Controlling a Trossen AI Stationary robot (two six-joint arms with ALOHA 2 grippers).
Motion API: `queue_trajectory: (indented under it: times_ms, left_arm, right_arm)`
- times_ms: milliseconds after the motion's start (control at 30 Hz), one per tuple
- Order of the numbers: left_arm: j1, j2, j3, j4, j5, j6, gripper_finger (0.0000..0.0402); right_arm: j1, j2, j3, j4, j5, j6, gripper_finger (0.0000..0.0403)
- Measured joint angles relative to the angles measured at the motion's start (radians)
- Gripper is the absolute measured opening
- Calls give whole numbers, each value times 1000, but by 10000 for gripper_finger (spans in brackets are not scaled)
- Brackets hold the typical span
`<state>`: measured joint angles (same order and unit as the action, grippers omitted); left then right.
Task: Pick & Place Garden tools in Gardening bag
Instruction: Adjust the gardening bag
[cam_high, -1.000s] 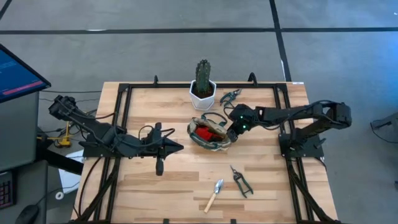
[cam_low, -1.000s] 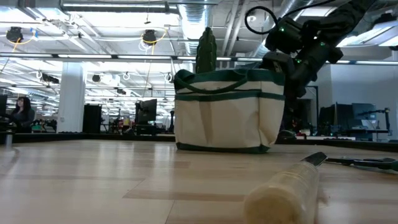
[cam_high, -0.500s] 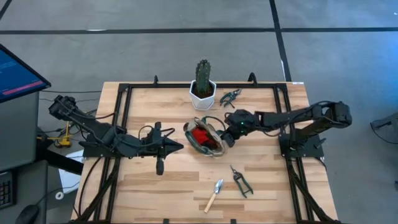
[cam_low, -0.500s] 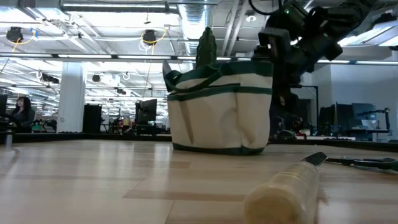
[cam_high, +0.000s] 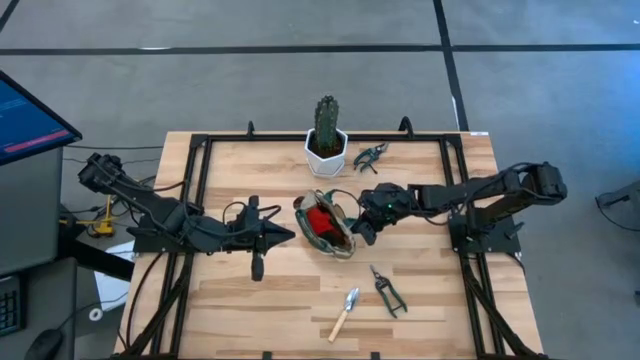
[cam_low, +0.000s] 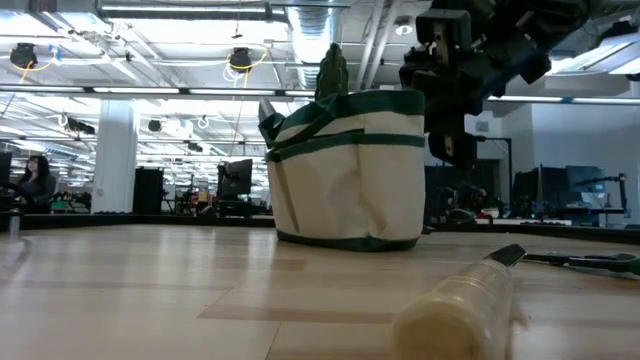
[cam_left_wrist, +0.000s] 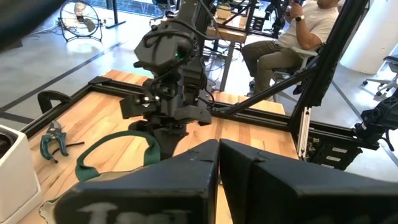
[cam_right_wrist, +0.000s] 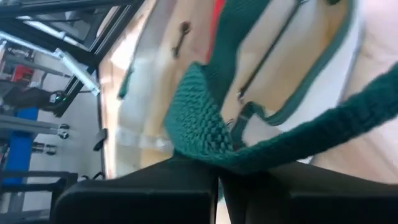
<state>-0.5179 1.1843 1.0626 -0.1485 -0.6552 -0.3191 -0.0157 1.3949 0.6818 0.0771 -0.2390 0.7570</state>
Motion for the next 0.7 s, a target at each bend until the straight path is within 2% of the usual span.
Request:
queue_trajectory:
  times_ms: [500,700]
  left_arm:
    - [0,0,0,0,0,0,1]
    - [0,0,0,0,0,0,1]
  right_arm:
    - [109,0,15,32,4,56,0]
    - [120,-34,15,-46,126,45,0]
